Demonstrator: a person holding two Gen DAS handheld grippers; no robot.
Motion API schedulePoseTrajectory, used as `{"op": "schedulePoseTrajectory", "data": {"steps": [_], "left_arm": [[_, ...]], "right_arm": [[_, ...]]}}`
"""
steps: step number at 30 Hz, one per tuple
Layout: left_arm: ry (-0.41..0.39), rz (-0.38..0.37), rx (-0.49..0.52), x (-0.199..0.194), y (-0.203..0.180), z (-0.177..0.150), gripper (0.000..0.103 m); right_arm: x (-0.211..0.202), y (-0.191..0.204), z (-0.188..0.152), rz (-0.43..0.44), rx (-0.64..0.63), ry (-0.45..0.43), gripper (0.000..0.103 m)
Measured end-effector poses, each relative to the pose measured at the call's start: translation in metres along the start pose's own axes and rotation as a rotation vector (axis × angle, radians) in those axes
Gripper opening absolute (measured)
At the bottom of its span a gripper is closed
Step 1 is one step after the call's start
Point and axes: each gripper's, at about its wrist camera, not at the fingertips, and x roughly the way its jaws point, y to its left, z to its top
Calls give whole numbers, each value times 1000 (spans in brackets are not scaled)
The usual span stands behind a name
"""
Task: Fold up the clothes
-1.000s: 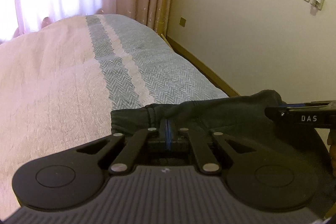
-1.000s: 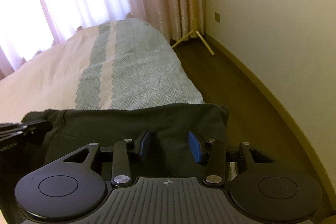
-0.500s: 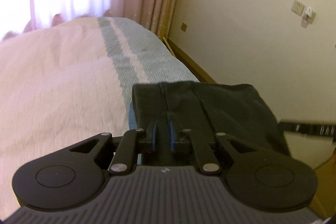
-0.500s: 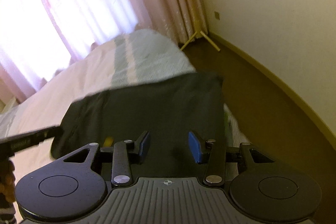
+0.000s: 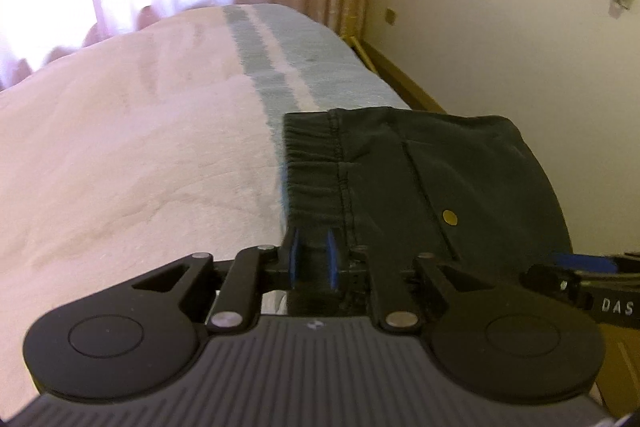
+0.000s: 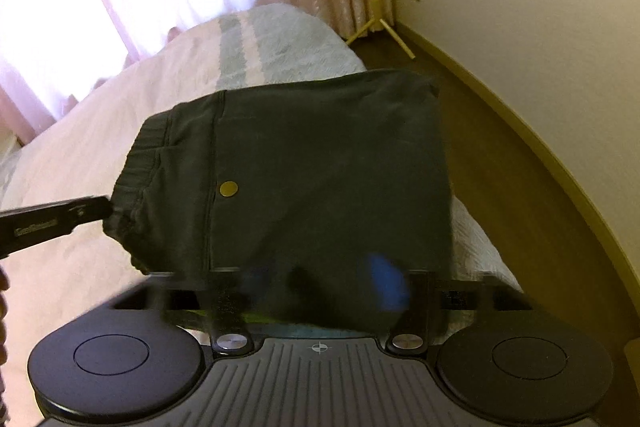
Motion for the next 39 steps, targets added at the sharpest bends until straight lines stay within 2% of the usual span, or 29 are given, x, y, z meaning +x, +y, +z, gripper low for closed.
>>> {"op": "schedulePoseTrajectory", "data": {"steps": [3, 12, 14, 16, 28, 39], "left_arm": [[19, 14, -14, -19, -3, -2, 21], [18, 38, 33, -76, -20, -10, 29], [13, 42, 37, -88, -22, -12, 32], [8, 48, 38, -98, -22, -15, 33], [-11, 47, 61, -147, -25, -37, 38], [-38, 36, 69, -173, -30, -51, 42]], "right_arm": [[-14, 1, -4, -6, 24, -17, 82], [-59, 17, -13, -3, 36, -31, 83], [-70, 21, -16, -2, 35, -37, 86], [-80, 26, -18, -5, 34, -51, 98], [-133, 44, -40, 1, 54, -89, 98], [-156, 48, -57, -34, 53, -92, 98]]}}
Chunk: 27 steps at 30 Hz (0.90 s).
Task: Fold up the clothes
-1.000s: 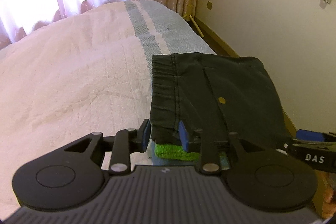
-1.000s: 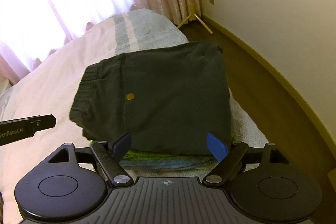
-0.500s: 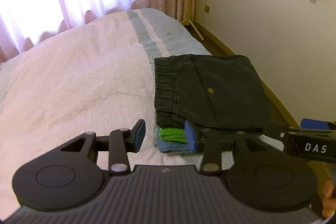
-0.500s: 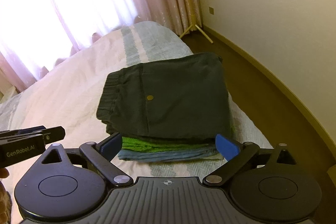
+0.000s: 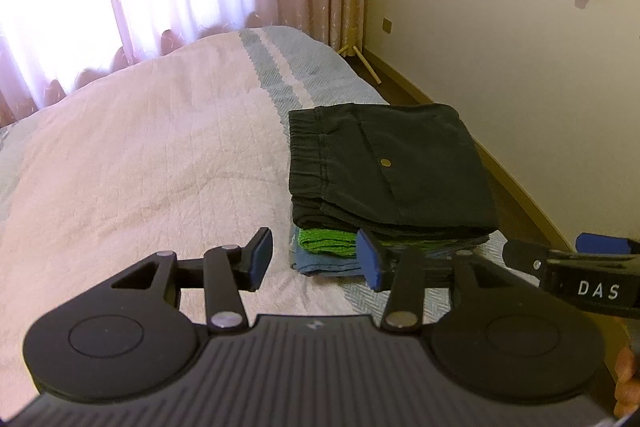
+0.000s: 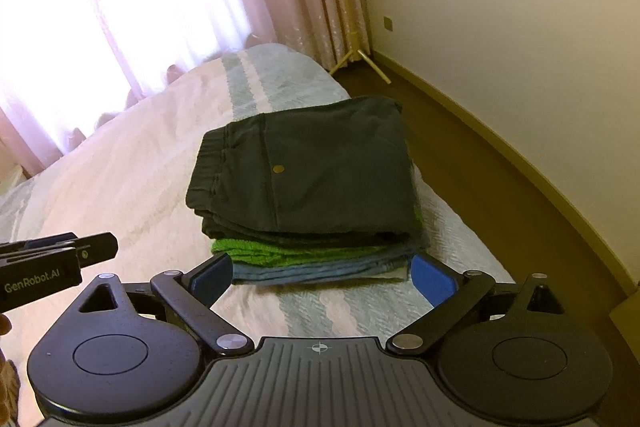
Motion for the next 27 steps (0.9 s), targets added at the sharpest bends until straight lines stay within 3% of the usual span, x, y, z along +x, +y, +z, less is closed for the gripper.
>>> {"op": "schedulePoseTrajectory", "data": {"steps": [15, 27], "left_arm": [[12, -1, 8, -7, -6, -14, 45], [59, 0, 18, 6, -10, -29, 46]], "right_arm": [[-9, 2, -16, -60, -17, -17, 98], [3, -4, -24, -72, -5, 58, 99]]}}
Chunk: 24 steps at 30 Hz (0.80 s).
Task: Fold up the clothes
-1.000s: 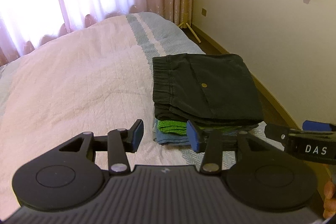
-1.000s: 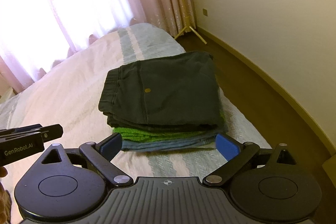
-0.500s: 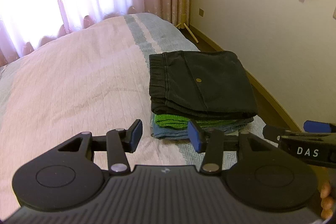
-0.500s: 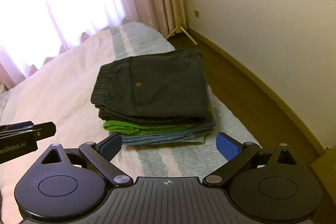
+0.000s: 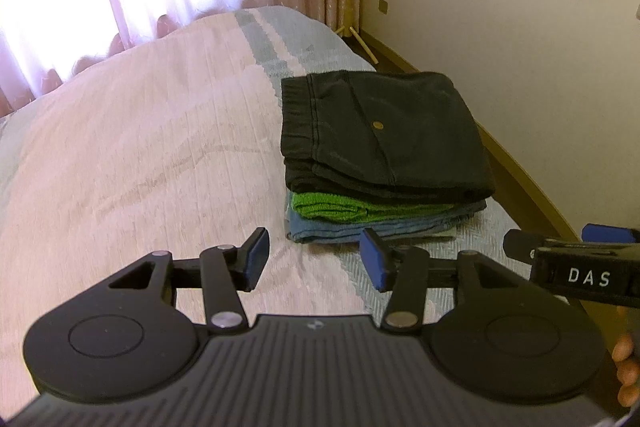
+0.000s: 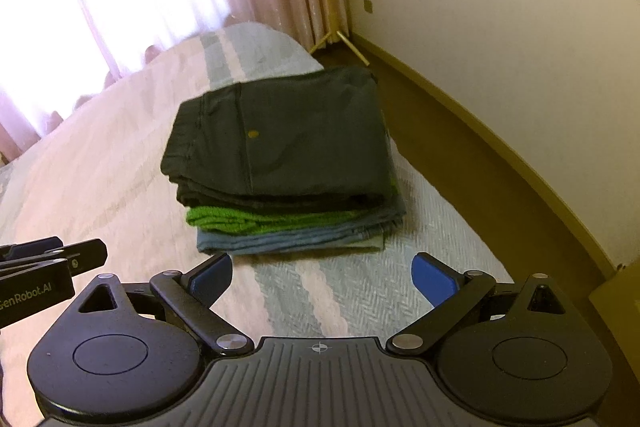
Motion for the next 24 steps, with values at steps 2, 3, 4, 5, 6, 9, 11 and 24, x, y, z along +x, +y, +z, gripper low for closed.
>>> {"op": "schedulePoseTrajectory", "data": {"steps": [2, 3, 4, 5, 6, 9, 11, 24], "left_arm": [[9, 1, 3, 3, -1, -2, 46], [13, 1, 5, 4, -2, -2, 46], [18, 2, 6, 6, -2, -4, 46], [22, 2, 8, 7, -3, -5, 46], [26, 2, 9, 8, -3, -5, 46], [35, -1, 12, 11, -5, -7, 46], [38, -3, 15, 12, -6, -7, 46], [71, -9, 13, 22, -10, -17, 46]], "right_arm": [[3, -1, -2, -3, 3, 13, 99], [4, -2, -3, -5, 5, 20, 99], [5, -3, -4, -6, 7, 25, 99], [6, -4, -4, -7, 8, 30, 99], [7, -5, -5, -7, 9, 34, 99], [9, -7, -6, -10, 11, 43, 99], [10, -7, -6, -11, 8, 47, 99], [17, -8, -11, -11, 3, 74, 99]]}}
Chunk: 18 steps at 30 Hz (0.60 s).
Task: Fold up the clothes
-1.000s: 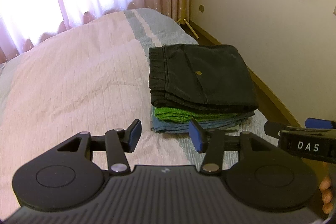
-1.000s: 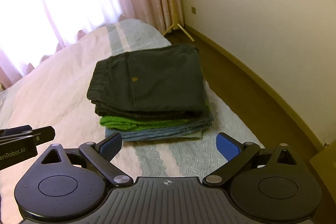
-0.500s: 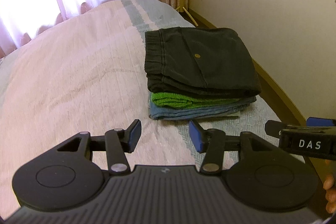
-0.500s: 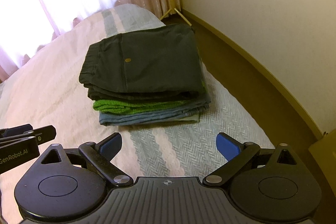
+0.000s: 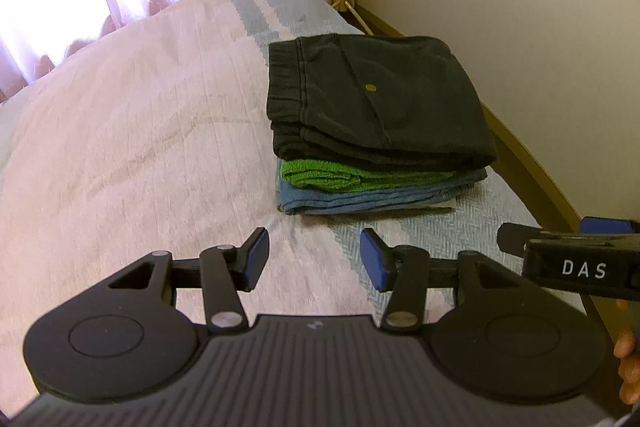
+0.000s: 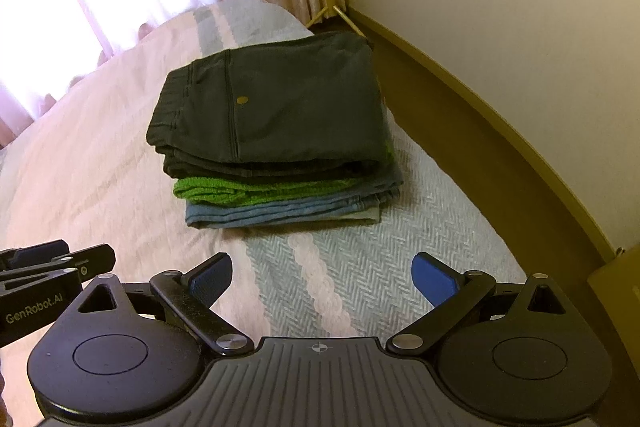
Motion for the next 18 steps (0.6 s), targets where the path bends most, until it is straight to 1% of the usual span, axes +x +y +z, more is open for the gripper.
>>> {"op": "schedulePoseTrajectory", "data": {"steps": [18], "left_arm": [[41, 13, -19, 10, -1, -16, 46]], "right_arm": [[11, -4, -13, 0, -16, 41, 99]]}}
